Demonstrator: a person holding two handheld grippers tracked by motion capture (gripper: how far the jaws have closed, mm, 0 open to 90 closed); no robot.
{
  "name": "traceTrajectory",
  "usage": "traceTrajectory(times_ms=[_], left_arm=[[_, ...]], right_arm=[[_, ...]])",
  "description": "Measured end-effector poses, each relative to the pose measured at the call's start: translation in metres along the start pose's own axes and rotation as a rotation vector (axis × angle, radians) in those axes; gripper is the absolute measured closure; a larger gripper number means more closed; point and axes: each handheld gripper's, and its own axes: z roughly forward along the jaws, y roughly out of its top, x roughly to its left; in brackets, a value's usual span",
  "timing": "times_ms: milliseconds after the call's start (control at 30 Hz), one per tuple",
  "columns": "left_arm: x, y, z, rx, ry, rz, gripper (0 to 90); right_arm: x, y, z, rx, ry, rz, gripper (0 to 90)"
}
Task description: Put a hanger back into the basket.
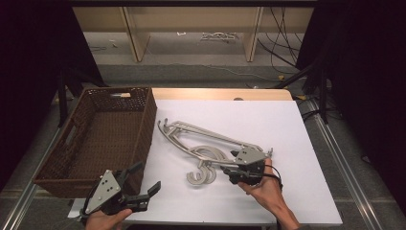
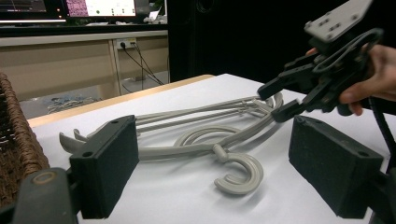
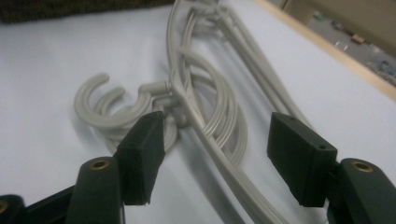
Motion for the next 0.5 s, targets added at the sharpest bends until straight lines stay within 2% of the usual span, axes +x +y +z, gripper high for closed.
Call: traceTrajectory(times_ms=[33, 100, 233, 333, 400, 500], left_arm=[[0.000, 0.000, 0.000, 0.000, -0.001, 0.005, 15.7], [0.000, 0.000, 0.000, 0.002, -0.002, 0.006, 15.6], [-0.001, 0.000, 0.000, 0.001, -0.002, 0.002, 15.7], [0.000, 0.000, 0.000, 0.001, -0.003, 0.001, 15.7], [-0.001, 0.000, 0.000, 0.003, -0.004, 0.004, 15.7], [-0.001, 0.000, 0.000, 0.002, -0.004, 0.001, 15.7]], right_arm=[[0.000, 0.000, 0.000, 0.000, 0.000, 0.000, 39.5], [0.000, 0.001, 0.010, 0.068, 0.016, -0.028, 41.5], [0.001, 0.003, 0.024, 0.154, 0.022, -0.090, 45.5], [0.000, 0.006, 0.032, 0.195, 0.037, -0.101, 47.4], [-0.001, 0.007, 0.039, 0.236, 0.025, -0.129, 50.3], [-0.002, 0.007, 0.042, 0.248, 0.022, -0.142, 52.5]])
